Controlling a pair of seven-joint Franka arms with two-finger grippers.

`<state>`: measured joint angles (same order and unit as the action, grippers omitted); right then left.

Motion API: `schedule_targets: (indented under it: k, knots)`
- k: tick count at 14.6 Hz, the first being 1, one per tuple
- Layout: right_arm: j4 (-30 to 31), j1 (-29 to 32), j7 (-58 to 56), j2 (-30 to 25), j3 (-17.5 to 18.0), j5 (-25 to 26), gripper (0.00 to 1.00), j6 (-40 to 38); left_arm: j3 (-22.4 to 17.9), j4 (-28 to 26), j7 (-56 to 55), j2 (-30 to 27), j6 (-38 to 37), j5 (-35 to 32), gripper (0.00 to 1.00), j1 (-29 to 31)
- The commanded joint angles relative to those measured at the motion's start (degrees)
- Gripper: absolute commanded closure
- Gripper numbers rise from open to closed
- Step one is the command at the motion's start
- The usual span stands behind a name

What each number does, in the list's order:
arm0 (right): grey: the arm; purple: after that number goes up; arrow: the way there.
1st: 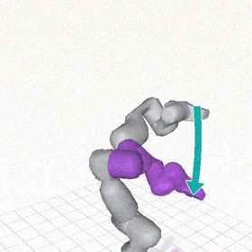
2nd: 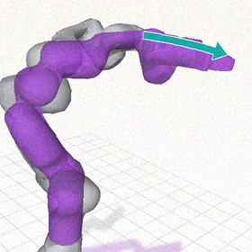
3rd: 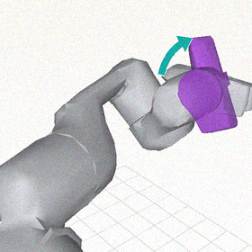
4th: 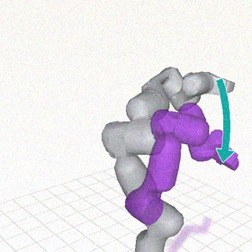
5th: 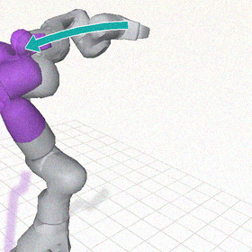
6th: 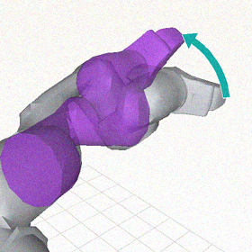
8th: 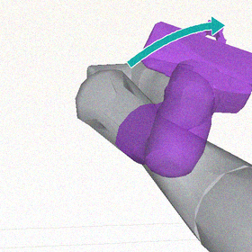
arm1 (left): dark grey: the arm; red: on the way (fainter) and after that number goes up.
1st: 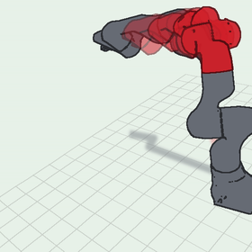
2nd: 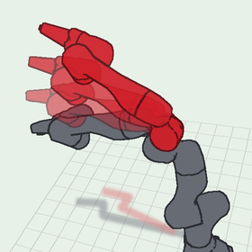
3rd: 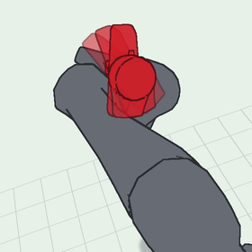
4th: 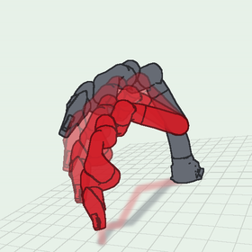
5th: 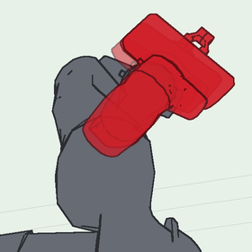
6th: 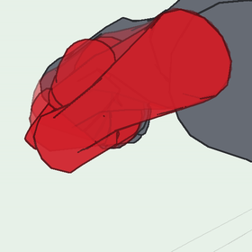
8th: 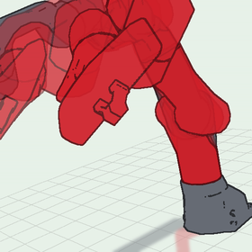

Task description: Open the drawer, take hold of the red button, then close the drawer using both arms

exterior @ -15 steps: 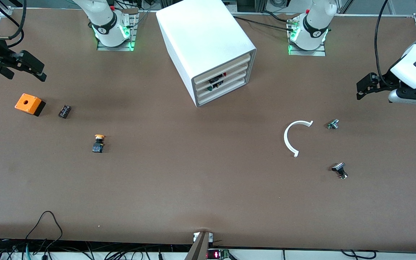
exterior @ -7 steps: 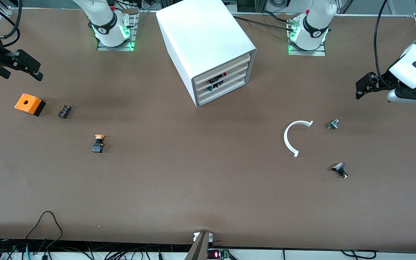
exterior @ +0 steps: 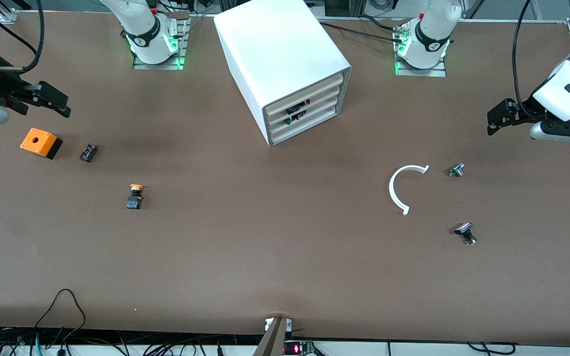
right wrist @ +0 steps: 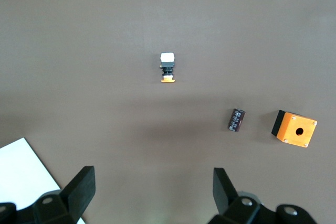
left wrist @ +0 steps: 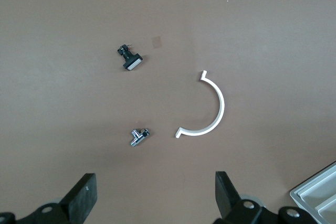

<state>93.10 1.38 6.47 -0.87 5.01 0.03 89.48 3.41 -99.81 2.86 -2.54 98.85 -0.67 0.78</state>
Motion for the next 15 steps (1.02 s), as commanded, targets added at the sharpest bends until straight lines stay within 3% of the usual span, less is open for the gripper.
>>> schedule_targets:
  k: [1,5,9,11,15]
  knots:
    - [-1.2,-2.3,0.6,2.4,0.1,-0.3,0.01,0.1,0.0,1.6,0.0,0.3,-1.5,-0.3,0.01,0.1]
    - [-3.9,-5.0,3.4,7.1,0.1,-0.6,0.01,0.3,0.1,2.0,0.0,0.6,-3.4,0.8,0.01,-0.7]
    - [-5.5,-7.4,6.5,10.7,0.1,-1.2,0.01,3.4,0.2,4.5,0.7,2.2,-20.0,9.2,0.01,-4.1]
    - [-5.5,-9.7,8.5,12.2,0.1,-1.1,0.01,4.8,0.2,4.5,2.8,5.3,-23.8,12.3,0.0,-7.1]
    - [-5.7,-13.3,14.2,15.1,0.1,-1.3,0.01,7.3,0.0,3.0,16.1,12.8,-25.0,32.0,0.0,-4.6]
